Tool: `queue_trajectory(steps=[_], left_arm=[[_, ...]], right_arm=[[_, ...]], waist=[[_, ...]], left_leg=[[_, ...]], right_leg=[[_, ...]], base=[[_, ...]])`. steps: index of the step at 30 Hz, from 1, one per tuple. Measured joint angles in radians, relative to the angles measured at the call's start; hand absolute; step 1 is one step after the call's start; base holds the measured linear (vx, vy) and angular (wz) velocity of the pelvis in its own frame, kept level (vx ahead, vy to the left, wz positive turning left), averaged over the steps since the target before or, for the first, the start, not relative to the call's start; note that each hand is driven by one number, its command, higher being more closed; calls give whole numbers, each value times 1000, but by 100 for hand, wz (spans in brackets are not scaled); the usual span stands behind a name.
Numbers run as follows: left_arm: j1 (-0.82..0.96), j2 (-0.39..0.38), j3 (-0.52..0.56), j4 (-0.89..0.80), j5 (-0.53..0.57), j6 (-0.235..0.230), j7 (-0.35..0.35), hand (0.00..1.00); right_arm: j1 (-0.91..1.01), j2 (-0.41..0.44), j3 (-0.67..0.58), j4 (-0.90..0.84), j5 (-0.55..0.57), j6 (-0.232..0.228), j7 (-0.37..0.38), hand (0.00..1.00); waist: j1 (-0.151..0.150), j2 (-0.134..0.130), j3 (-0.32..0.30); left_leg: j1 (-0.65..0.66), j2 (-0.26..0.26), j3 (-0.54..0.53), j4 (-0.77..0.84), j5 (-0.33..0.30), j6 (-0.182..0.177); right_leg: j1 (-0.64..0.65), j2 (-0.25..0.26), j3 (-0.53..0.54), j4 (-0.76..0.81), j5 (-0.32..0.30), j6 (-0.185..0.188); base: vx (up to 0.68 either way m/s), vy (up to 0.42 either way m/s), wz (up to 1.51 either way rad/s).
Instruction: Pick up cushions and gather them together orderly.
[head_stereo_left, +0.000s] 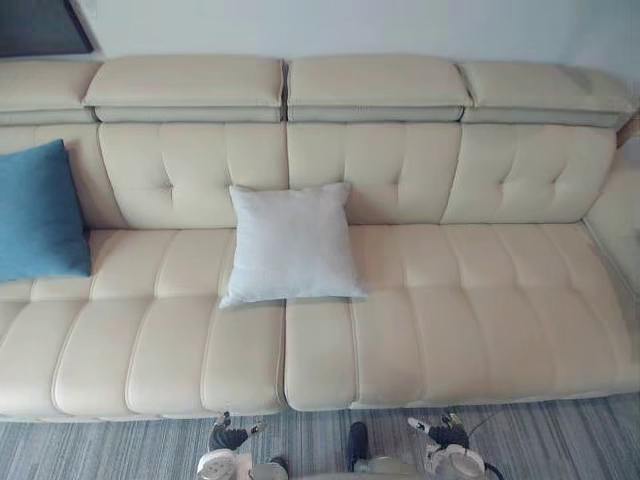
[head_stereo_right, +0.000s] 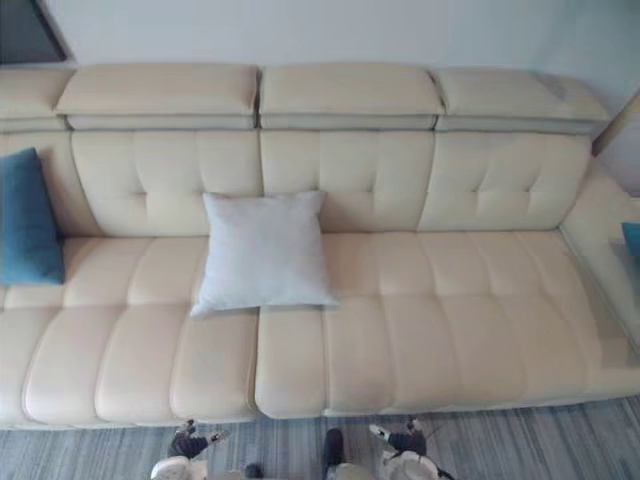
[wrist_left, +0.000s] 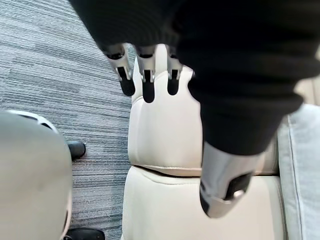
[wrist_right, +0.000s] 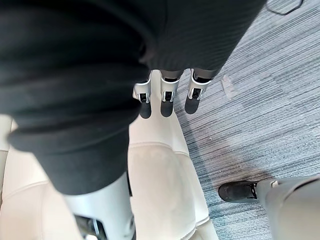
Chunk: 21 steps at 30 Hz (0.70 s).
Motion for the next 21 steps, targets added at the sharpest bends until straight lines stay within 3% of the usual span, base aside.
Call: queue_trajectory(steps=[3, 5, 7, 8, 9, 10, 11, 12, 13, 14, 15, 16, 17, 18, 19, 21], left_arm=[[-4, -1, -4, 4, 3, 0, 0, 0], [-20, 3, -10, 4, 17, 0, 1, 0], [-34, -1, -1, 1, 17, 0, 2, 0], [-38, -7, 3, -6, 17, -1, 2, 0], [-40, -10, 0, -19, 17, -1, 2, 0], [-37, -10, -1, -24, 17, -1, 2, 0], [-30, -10, 1, -32, 17, 0, 3, 0], [-21, -4, 4, -45, 16, 0, 3, 0], [-29, 1, 20, -57, 17, 0, 2, 0], [-32, -22, 43, -60, 17, 1, 2, 0], [-24, -44, 52, -58, 17, -2, 0, 0], [-24, -36, 62, -78, 17, -3, 2, 0], [-48, -26, 63, -76, 15, 3, 6, 0], [-64, -24, 49, -78, 15, 3, 7, 0], [-75, -22, 37, -77, 15, 2, 8, 0], [-107, -40, -11, -76, 15, 4, 5, 0]], right_arm=[[-6, -1, 0, 22, 0, 3, 0, 0], [-40, -2, 4, 22, 0, 10, -2, 0], [-66, -4, 18, 20, -5, 11, -5, 0], [-80, -3, 18, 15, -14, 13, -7, 0], [-77, -1, 17, 16, -24, 20, -8, 0], [-73, 1, 18, 17, -32, 21, -9, 0], [-64, 7, 25, 17, -39, 21, -10, 0], [-65, 8, 46, 17, -40, 20, -10, 0], [-73, 8, 47, 17, -41, 19, -10, 0], [-106, 4, 46, 17, -41, 16, -12, 0], [-137, -11, 46, 33, -50, 18, -20, 0], [-153, -8, 48, 41, -59, 19, -20, 0], [-174, -4, 54, 60, -69, 17, -24, 0], [-197, -10, 65, 59, -76, 18, -26, 0], [-220, -19, 78, 55, -76, 18, -27, 0], [-246, -48, 96, 55, -76, 17, -38, 0]], waist=[[1, -3, 0], [4, -2, 12], [29, 6, 29], [38, 13, 41], [43, 6, 43], [44, 7, 46], [47, -11, 36], [52, -42, 29], [55, -53, 37], [84, -37, 29], [121, -20, 22], [126, -36, 34], [125, -56, 41], [130, -55, 53], [132, -36, 64], [128, 26, 111]], left_leg=[[-14, -11, 10, 4, 0, 3], [-73, -18, 35, 47, -7, 16], [-95, 7, 79, 61, 4, 48], [-97, 15, 96, 55, 4, 49], [-93, 12, 103, 56, 7, 53], [-82, 8, 103, 61, 8, 55], [-85, 1, 103, 86, 8, 57], [-108, -8, 113, 130, 3, 62], [-125, -16, 122, 163, 0, 60], [-174, -22, 94, 142, -7, 62], [-155, -25, 98, 59, 48, 84], [-156, -34, 123, 63, 67, 93], [-191, -42, 129, 112, 65, 98], [-238, -29, 128, 168, 63, 98], [-269, -8, 125, 203, 63, 98], [-300, 41, 95, 242, 68, 90]], right_leg=[[-31, -9, 19, 19, 8, 12], [-122, -11, 38, 107, 8, 16], [-152, -11, 39, 102, 75, 76], [-170, -19, -24, 200, 9, 39], [-217, -75, -131, 498, -170, -11], [-218, -108, -165, 624, -224, 4], [-196, -155, -194, 774, -274, 37], [-177, -188, -194, 812, -293, 54], [-187, -181, -196, 798, -292, 67], [-177, -127, -175, 686, -292, 80], [-144, -106, -140, 695, -351, 108], [-134, -128, -142, 761, -387, 111], [-51, -137, -141, 699, -407, 91], [11, -96, -144, 541, -434, 78], [29, -73, -152, 475, -428, 65], [104, -5, -165, 318, -389, 1]], base=[[-60, 48, -13], [-100, 53, -38], [-168, 61, -61], [-176, 50, -47], [-112, 30, -15], [-51, 4, 1], [-14, -54, 3], [-31, -77, -10], [-151, -61, -40], [-243, 12, -95], [-241, 55, -96], [-213, -54, -75], [-189, -167, -26], [-219, -222, -22], [-238, -145, -23], [-244, -85, 8]])
